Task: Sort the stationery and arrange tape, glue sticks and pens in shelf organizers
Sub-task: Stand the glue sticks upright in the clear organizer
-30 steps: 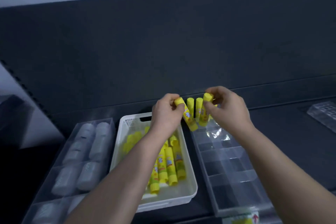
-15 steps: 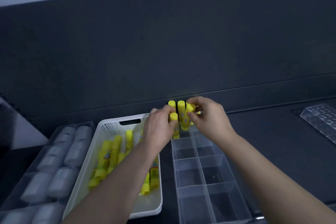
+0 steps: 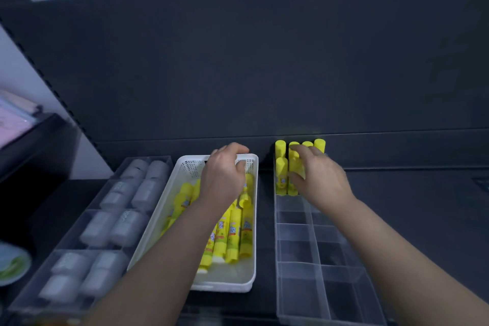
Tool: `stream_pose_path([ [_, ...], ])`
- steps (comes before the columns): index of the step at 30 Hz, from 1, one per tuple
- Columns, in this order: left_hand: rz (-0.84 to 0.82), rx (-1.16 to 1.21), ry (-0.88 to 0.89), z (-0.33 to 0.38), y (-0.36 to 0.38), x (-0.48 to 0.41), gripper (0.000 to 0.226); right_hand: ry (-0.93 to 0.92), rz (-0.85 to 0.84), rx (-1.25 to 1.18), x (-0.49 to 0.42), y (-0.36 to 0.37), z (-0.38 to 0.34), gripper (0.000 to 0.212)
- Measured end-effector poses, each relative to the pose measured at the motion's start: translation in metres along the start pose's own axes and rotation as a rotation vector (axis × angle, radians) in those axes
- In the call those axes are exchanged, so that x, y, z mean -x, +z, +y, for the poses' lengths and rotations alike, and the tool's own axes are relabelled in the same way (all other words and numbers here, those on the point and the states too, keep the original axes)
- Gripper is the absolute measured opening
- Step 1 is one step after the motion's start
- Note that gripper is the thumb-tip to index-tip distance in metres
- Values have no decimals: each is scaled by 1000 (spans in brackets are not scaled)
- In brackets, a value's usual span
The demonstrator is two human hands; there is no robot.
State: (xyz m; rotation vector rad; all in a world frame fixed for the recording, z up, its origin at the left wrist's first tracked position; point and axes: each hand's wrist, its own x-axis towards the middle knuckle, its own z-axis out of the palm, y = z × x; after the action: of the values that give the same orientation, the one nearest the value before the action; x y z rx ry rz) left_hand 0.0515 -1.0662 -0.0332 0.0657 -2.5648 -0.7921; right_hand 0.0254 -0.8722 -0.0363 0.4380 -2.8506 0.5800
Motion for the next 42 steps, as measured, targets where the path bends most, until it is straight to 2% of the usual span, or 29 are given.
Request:
stream_pose_path([
  [2, 56, 25, -61, -9, -11, -1, 27, -55, 126, -16, 4, -5, -8, 48],
  [4, 53, 42, -114, -20, -21, -2, 25, -146, 227, -35, 8, -7, -20, 35],
  [6, 14, 33, -151, -30, -28, -1, 21, -237, 251, -9, 14, -6, -34, 20],
  [9, -71, -32, -191, -41, -30, 3, 20, -281, 144, 20, 24, 5, -49, 17],
  [14, -254, -138, -228, -45, -19, 3, 24, -229, -27, 63, 30, 24, -58, 19],
  [22, -409, -337, -257, -35, 13, -18, 12, -151, -33, 23, 30, 26, -53, 19],
  [24, -440, -361, -283, -37, 23, -23, 23, -142, -23, 8, 32, 26, -52, 18],
  [27, -489, -396, -326, -40, 31, -28, 51, -139, -17, 11, 35, 24, -54, 17],
  [30, -468, -340, -366, -43, 25, -32, 60, -146, 6, 43, 32, 20, -61, 15],
  [35, -284, -246, -288, -56, -16, -37, 37, -127, 16, 38, 12, 26, -89, 24],
  [39, -119, -168, -273, -74, -53, -39, 28, -51, -119, 148, -9, 47, -112, 31],
  [42, -126, -128, -256, -85, -66, -33, 25, 39, -255, 252, -24, 66, -126, 24],
])
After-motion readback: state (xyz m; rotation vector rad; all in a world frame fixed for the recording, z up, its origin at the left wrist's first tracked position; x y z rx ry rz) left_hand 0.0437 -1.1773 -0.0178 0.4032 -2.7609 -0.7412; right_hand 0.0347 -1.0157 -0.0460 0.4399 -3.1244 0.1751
